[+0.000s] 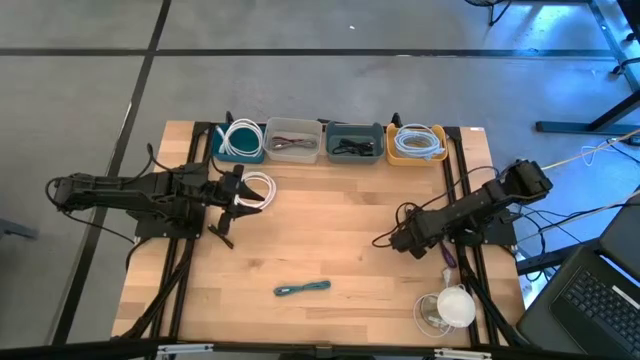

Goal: Pick & Place USB Port
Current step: Put the black and violet USB cable into the gray bin

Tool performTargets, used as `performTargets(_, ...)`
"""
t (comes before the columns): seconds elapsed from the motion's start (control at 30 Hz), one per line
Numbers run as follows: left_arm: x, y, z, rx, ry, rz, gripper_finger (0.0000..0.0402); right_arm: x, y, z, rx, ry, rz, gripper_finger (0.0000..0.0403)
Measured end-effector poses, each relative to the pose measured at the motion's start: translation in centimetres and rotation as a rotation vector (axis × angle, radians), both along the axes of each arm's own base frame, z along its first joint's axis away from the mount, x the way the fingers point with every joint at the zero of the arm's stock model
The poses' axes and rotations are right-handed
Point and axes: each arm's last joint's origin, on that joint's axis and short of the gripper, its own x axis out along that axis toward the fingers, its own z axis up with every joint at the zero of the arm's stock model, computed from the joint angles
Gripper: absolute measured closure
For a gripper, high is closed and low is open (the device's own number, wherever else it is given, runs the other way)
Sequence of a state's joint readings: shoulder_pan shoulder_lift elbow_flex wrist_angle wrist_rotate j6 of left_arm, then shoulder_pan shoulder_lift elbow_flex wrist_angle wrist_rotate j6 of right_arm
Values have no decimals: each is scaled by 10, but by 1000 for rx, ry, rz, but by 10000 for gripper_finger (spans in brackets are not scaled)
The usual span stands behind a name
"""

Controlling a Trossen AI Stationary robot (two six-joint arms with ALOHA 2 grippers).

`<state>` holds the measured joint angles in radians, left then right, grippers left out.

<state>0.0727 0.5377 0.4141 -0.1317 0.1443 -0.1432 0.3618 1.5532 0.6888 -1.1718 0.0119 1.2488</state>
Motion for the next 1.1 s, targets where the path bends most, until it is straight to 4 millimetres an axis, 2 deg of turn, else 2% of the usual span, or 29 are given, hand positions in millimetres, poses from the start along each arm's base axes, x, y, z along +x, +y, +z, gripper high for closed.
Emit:
performTargets(0.3, 0, 0, 0, -1, 0, -6, 253, -10, -2, -15, 62, -8, -38, 302)
performTargets(0.43, 0, 0, 0, -1, 0, -6, 256, -10, -2, -16, 54, -9, -75, 306)
performTargets(0.5, 0, 0, 0, -1, 0, -6, 256, -7, -1, -13, 46, -10, -74, 325)
performTargets(0.6, 0, 0, 0, -2, 0, -6, 256, 1, 2, -6, 58, -31, -48, 381)
performTargets(0.67, 0, 0, 0, -1, 0, -6, 256, 5, 4, -2, 58, -42, -34, 390)
performTargets(0.8, 0, 0, 0, -2, 2, -6, 254, 11, 8, 17, 20, -4, -25, 396)
performTargets(1.0, 0, 0, -1, 57, 3, -21, 257, 23, 19, 68, -108, 30, 17, 399)
performTargets(1.1, 0, 0, 0, 51, -7, -12, 257, 35, 23, 91, -186, -87, 88, 401)
